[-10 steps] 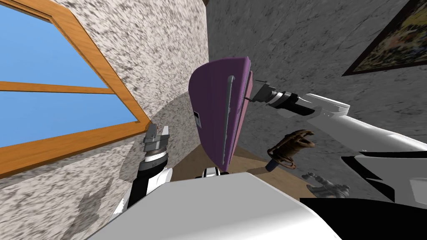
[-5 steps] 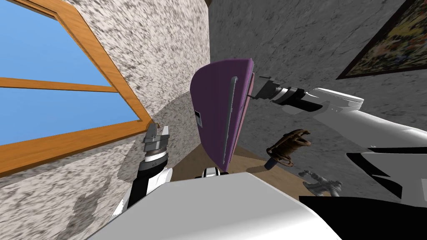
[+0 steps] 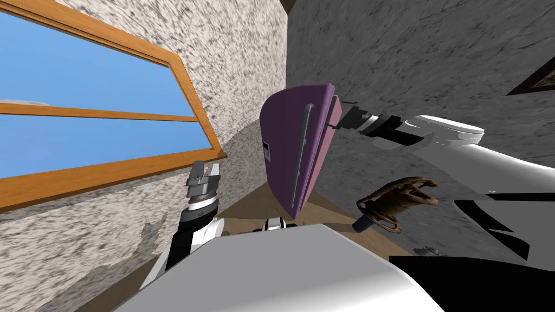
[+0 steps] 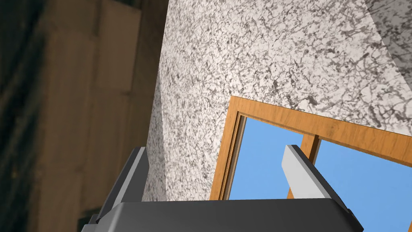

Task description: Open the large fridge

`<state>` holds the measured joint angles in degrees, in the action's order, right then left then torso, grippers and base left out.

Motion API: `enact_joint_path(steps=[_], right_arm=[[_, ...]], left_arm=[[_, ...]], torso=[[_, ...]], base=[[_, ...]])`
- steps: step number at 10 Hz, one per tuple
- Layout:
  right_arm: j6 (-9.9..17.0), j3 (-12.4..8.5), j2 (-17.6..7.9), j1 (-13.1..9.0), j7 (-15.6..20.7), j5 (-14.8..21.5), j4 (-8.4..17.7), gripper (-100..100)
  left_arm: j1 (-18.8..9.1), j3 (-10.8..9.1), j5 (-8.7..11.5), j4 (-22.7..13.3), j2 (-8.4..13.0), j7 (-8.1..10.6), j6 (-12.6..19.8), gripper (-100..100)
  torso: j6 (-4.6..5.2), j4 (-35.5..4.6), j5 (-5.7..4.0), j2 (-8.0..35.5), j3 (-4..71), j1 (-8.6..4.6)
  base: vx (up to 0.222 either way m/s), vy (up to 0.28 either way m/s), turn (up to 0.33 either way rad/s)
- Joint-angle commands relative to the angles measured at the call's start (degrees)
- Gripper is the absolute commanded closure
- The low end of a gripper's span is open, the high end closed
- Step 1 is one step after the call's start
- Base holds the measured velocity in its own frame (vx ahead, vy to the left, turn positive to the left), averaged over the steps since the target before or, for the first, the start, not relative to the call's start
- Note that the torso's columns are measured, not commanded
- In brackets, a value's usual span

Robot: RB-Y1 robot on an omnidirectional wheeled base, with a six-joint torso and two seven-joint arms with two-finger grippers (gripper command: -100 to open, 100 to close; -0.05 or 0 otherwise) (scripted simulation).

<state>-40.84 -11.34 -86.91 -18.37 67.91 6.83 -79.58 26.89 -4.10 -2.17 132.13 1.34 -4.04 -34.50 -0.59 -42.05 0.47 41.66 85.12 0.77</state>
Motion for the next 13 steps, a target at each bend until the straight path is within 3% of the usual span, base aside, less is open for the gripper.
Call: enact_joint_path(steps=[1,4,5,6,7,10,11,13], right_arm=[[1.97,0.91,-0.65,-1.39,0.46,1.22,2.94,-100],[2.93,1.06,-0.88,-1.58,0.88,2.06,4.95,-100],[3.89,1.22,-1.12,-1.76,1.29,2.89,6.97,-100],[3.89,1.22,-1.12,-1.76,1.29,2.89,6.97,-100],[4.84,1.38,-1.35,-1.95,1.71,3.73,8.98,-100],[5.8,1.53,-1.59,-2.13,2.13,4.57,10.99,-100],[6.76,1.69,-1.82,-2.32,2.55,5.4,13.0,-100],[6.1,1.73,-1.75,-1.97,2.47,5.32,13.27,-100]], left_arm=[[0.01,0.0,0.0,0.0,0.0,0.0,0.0,0],[0.0,0.0,0.0,0.0,0.0,0.0,0.0,0],[0.01,0.0,0.0,0.0,0.0,0.0,0.0,0],[0.01,0.0,0.0,0.0,0.0,0.0,0.0,0],[0.01,-0.01,0.0,0.0,0.0,0.0,0.0,0],[0.01,0.0,0.0,0.0,0.0,0.0,0.0,0],[0.02,-0.01,0.0,0.0,0.0,0.0,0.0,0],[0.02,-0.01,0.0,0.0,0.0,0.0,0.0,0]], torso=[[-0.01,-0.02,0.09,-0.12,0.07,0.11],[-0.06,-0.04,0.04,0.04,-0.01,0.0],[0.03,-0.07,0.05,-0.06,0.03,-0.02],[-0.03,-0.02,0.03,-0.06,0.05,-0.02],[-0.06,-0.02,0.06,-0.15,0.11,-0.02],[-0.19,0.05,0.07,-0.18,0.17,-0.01],[-0.09,0.03,0.08,-0.28,0.19,0.03],[-0.12,0.04,0.04,-0.26,0.18,-0.06]], base=[[-0.148,-0.041,0.256],[-0.136,-0.035,0.248],[-0.133,-0.027,0.284],[-0.12,-0.033,0.264],[-0.14,-0.033,0.311],[-0.142,-0.024,0.268],[-0.154,0.001,0.259],[-0.095,0.002,0.12]])
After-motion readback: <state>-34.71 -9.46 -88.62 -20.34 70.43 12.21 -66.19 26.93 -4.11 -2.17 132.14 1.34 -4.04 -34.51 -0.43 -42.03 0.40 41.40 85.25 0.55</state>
